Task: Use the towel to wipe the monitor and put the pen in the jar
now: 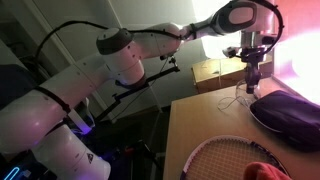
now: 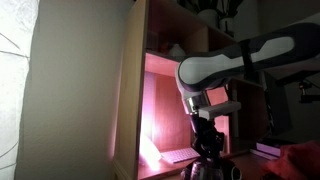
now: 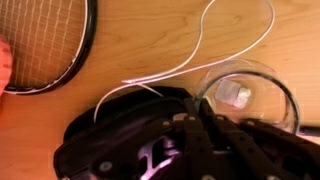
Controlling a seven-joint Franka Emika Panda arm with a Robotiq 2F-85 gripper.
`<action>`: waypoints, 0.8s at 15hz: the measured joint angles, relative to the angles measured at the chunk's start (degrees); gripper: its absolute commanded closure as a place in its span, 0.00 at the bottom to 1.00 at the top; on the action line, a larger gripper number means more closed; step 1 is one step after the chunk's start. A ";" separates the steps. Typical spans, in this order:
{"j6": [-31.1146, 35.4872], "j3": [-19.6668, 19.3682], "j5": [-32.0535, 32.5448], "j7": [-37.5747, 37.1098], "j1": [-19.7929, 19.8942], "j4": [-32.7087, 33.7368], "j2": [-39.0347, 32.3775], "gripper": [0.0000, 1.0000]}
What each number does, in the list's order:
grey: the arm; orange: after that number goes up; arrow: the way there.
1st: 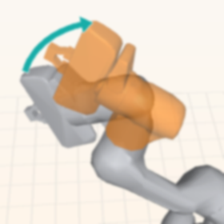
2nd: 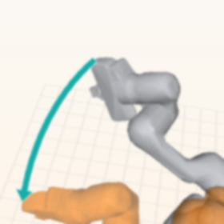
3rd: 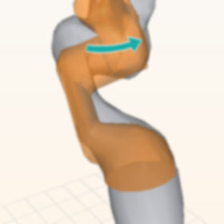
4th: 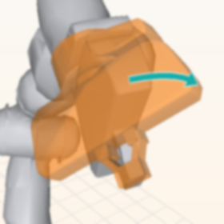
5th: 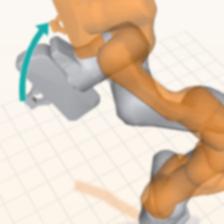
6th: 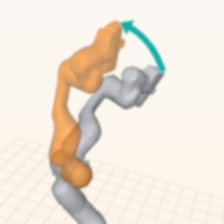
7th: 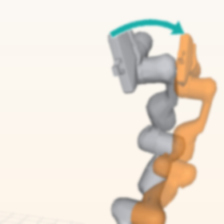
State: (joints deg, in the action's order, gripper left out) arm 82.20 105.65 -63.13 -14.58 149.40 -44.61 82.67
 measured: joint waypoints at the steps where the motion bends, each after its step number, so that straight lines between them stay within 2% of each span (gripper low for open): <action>1: -0.12 -0.17 -0.10 -0.49 0.00 -0.39 0.00 0.97; 12: -1.20 -1.73 -2.54 -0.99 0.06 -6.35 -0.34 0.98</action>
State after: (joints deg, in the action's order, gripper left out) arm 81.00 103.92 -65.67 -15.57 149.46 -50.96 82.34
